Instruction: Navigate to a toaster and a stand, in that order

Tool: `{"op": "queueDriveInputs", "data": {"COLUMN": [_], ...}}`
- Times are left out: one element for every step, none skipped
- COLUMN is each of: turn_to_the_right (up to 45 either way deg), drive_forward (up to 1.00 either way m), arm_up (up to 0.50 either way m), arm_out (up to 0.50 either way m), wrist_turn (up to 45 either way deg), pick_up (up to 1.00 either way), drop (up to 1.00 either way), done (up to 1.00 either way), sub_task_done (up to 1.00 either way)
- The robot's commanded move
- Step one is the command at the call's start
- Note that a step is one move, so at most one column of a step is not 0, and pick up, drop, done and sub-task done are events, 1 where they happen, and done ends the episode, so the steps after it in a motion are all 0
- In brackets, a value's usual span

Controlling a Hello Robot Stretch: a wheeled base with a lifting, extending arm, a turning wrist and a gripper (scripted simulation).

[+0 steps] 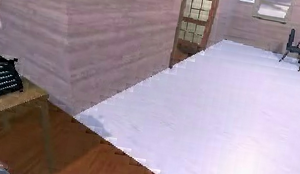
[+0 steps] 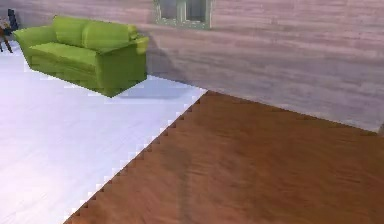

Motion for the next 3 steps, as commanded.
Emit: {"op": "queueDriveInputs", "data": {"turn_to_the_right": [-45.0,0.0,45.0], "drive_forward": [0.0,0.0,0.0], "arm_up": [0.0,0.0,0.0], "arm_out": [0.0,0.0,0.0], "wrist_turn": [0.0,0.0,0.0], "pick_up": [0.0,0.0,0.0], "drop": [0.0,0.0,0.0], "done": [0.0,0.0,0.0], "sub_task_done": [0.0,1.0,0.0]}}
